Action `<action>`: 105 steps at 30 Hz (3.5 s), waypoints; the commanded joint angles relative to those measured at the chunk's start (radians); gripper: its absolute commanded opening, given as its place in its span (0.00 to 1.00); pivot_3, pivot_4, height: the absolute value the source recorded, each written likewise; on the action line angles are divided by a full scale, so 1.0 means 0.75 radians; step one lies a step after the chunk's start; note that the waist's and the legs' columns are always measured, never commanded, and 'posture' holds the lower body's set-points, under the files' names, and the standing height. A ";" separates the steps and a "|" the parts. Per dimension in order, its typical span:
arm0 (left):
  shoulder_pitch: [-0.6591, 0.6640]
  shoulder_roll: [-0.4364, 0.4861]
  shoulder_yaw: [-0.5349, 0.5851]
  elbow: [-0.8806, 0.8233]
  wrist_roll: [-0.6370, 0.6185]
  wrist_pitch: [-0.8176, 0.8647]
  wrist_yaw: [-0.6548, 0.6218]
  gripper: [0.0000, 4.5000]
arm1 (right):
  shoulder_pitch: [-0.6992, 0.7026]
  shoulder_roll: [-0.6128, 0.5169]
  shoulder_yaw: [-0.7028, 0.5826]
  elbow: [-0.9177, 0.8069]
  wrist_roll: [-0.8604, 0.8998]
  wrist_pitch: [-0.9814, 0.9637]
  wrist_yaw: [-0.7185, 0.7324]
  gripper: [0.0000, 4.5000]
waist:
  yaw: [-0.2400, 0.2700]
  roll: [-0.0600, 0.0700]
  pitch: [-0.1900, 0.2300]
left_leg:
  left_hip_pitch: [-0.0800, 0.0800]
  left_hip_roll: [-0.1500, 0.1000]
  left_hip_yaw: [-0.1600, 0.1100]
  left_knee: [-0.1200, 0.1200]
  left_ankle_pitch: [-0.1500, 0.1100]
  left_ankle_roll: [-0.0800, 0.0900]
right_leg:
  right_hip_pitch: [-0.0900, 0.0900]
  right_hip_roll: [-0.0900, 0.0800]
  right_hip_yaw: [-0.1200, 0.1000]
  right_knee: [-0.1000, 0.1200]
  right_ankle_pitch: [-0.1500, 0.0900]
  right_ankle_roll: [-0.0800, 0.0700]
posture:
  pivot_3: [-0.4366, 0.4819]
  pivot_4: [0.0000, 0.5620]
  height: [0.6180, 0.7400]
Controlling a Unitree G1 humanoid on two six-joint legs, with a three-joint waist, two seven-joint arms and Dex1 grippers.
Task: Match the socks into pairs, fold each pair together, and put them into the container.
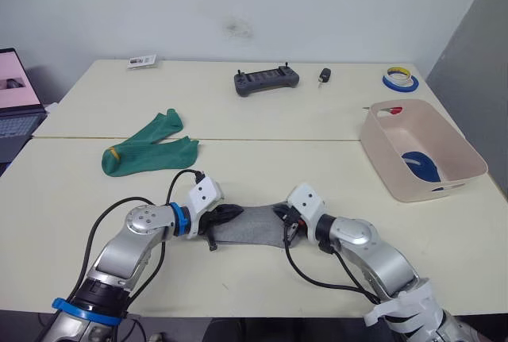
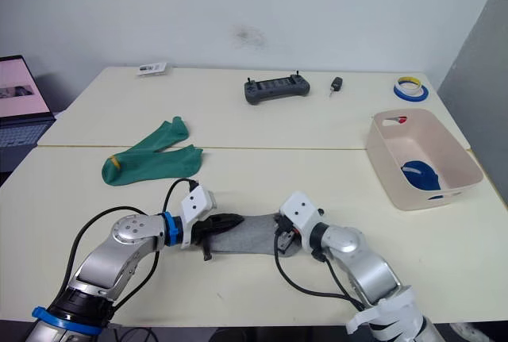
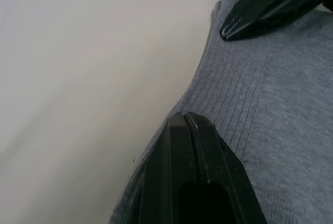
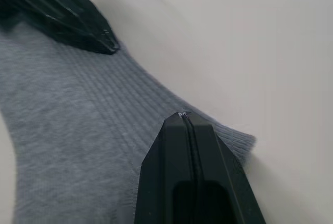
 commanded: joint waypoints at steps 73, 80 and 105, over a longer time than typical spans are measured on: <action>0.038 0.077 0.003 0.161 0.064 -0.290 -0.308 0.00 | 0.324 0.076 -0.128 -0.362 0.182 0.338 -0.210 0.72 | -0.004 -0.001 -0.001 | 0.002 0.003 -0.001 0.000 0.000 0.000 | 0.000 0.004 0.001 0.002 -0.001 -0.001 | 0.48 0.27 1.00; 0.043 0.075 0.017 0.153 0.058 -0.294 -0.289 0.00 | 0.326 0.074 -0.114 -0.388 0.182 0.310 -0.196 0.16 | -0.003 -0.002 -0.003 | 0.002 0.003 -0.001 -0.001 0.000 0.000 | 0.000 0.004 0.001 0.002 -0.001 -0.001 | 0.48 0.27 1.00; -0.166 -0.044 -0.133 0.112 0.091 -0.125 -0.291 0.00 | 0.288 -0.171 -0.345 -0.462 0.286 0.272 -0.017 0.01 | 0.000 -0.002 -0.001 | -0.002 0.001 -0.002 0.000 0.000 0.000 | -0.001 0.009 0.000 0.001 -0.001 -0.001 | 0.48 0.27 1.00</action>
